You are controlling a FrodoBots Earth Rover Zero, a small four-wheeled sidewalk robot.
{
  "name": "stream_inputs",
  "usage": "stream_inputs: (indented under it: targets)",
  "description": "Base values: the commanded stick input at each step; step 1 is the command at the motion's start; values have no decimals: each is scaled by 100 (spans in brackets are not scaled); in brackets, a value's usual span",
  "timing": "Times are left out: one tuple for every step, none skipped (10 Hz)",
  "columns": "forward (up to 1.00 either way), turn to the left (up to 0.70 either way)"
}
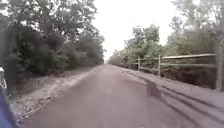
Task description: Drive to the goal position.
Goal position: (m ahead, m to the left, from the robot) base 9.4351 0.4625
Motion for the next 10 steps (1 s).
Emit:
stream_inputs:
  targets:
    - [70, 0]
    - [70, 0]
    - [70, 0]
    - [70, 0]
    - [70, 0]
    - [70, 0]
    - [70, 0]
    - [70, 0]
    - [70, 0]
    - [70, 0]
